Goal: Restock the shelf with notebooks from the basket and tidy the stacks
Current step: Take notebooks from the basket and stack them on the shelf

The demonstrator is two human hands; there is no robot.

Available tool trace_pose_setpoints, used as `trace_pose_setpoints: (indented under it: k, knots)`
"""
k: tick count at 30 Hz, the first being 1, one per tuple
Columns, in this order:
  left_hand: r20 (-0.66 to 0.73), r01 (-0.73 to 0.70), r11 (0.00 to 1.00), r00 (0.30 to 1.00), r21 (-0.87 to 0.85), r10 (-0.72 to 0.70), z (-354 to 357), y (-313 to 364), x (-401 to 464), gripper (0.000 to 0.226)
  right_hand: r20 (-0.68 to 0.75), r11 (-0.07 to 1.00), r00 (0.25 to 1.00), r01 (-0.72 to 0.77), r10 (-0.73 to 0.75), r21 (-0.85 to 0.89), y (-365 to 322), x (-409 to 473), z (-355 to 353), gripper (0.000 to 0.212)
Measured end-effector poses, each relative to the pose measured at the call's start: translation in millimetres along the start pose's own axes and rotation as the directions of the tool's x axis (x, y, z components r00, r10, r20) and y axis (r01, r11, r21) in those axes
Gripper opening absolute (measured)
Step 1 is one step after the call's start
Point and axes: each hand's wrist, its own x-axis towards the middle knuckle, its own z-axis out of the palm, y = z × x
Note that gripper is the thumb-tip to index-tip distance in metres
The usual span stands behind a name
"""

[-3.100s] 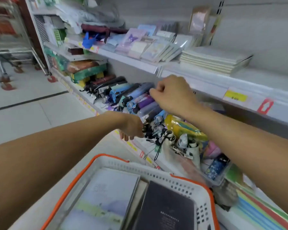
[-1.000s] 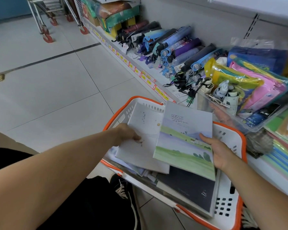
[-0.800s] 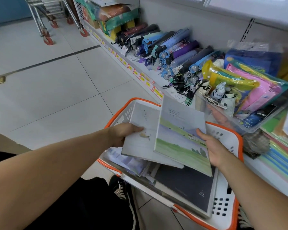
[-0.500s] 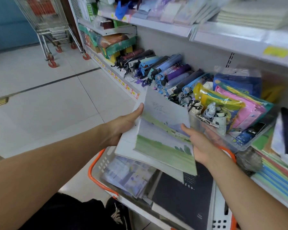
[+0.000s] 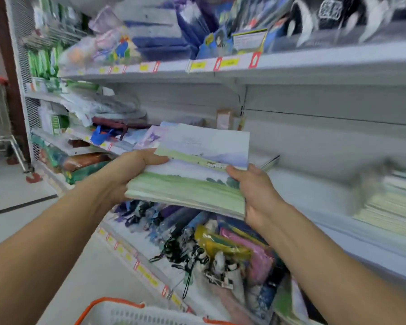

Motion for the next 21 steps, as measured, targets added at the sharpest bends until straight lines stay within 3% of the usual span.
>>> trace_pose_setpoints:
  k: [3, 5, 8, 13, 15, 19, 21]
  knots:
    - [0.093, -0.012, 0.989, 0.995, -0.146, 0.025, 25, -3, 14, 0.026, -0.141, 0.994, 0.987, 0.088, -0.078, 0.069, -28, 33, -21, 0.022]
    - [0.055, -0.055, 0.989, 0.997, -0.137, 0.063, 46, -7, 33, 0.035, -0.232, 0.988, 0.968, 0.122, -0.096, 0.097, -39, 54, -38, 0.023]
    - [0.011, -0.081, 0.964, 0.996, -0.253, 0.087, 69, -26, 68, 0.039, -0.31, 0.994, 0.95, 0.073, -0.045, 0.079, -47, 86, -58, 0.024]
    - [0.017, -0.082, 0.93, 0.995, -0.358, 0.094, 88, -47, 115, 0.053, -0.282, 1.0, 0.959, -0.004, 0.001, -0.011, -44, 125, -72, 0.02]
    - [0.025, -0.082, 0.941, 0.995, -0.327, 0.096, 95, -54, 128, 0.055, -0.249, 0.998, 0.967, 0.03, -0.043, -0.056, -38, 136, -75, 0.005]
    - [0.061, -0.124, 0.99, 0.991, 0.064, 0.12, 114, -54, 148, 0.015, -0.191, 0.957, 0.974, 0.068, -0.125, -0.281, -31, 151, -90, 0.071]
    - [-0.019, -0.146, 0.959, 0.988, 0.244, 0.155, 120, -52, 168, 0.016, -0.158, 0.89, 0.98, 0.036, -0.12, -0.454, -26, 158, -94, 0.095]
